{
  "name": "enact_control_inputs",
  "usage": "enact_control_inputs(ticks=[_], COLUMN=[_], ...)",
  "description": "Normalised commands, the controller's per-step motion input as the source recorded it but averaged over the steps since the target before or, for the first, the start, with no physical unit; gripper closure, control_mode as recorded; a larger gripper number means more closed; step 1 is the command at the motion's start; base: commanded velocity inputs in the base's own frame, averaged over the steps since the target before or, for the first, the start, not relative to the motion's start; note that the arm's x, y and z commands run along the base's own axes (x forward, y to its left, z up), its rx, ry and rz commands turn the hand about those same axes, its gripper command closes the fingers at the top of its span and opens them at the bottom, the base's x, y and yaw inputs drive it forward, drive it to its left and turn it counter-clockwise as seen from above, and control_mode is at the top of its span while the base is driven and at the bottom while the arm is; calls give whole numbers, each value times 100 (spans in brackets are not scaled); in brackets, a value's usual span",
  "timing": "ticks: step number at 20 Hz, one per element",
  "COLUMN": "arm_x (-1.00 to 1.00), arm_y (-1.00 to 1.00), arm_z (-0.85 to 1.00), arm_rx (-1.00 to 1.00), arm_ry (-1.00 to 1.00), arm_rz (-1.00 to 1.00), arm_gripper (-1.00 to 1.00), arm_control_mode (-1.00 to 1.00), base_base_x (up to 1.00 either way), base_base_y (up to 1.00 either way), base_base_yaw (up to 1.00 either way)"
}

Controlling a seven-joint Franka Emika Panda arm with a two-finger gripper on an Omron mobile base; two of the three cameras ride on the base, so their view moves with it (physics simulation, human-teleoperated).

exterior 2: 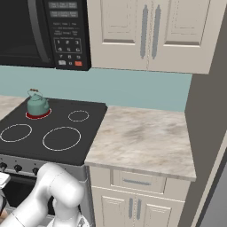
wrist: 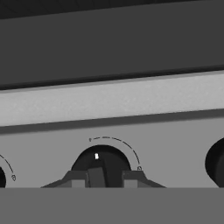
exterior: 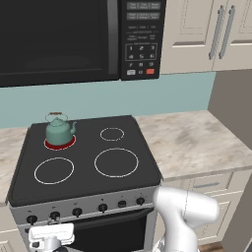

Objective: The kettle is done boiling. Turn off the stove, then wait for 300 timesteps before moving the kettle to the dining table.

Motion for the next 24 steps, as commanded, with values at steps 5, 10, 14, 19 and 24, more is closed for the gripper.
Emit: enact_control_inputs(ticks=[5,10,14,19,24], arm_x=[-1,0,-3,-6,0], arm_y=[0,0,-4,-8,-1], arm_z=[0,0,0,1,0], arm_rx=[0,0,0,0,1], arm_ry=[0,0,0,0,-1], arm_rz=[0,0,0,-1,0], arm_gripper=[100,100,100,100,100], arm_control_mode=[-100,-100,-100,-100,-100], base_base_x=[0,0,0,0,0], base_base_y=[0,0,0,0,0], base_base_yaw=[0,0,0,0,0])
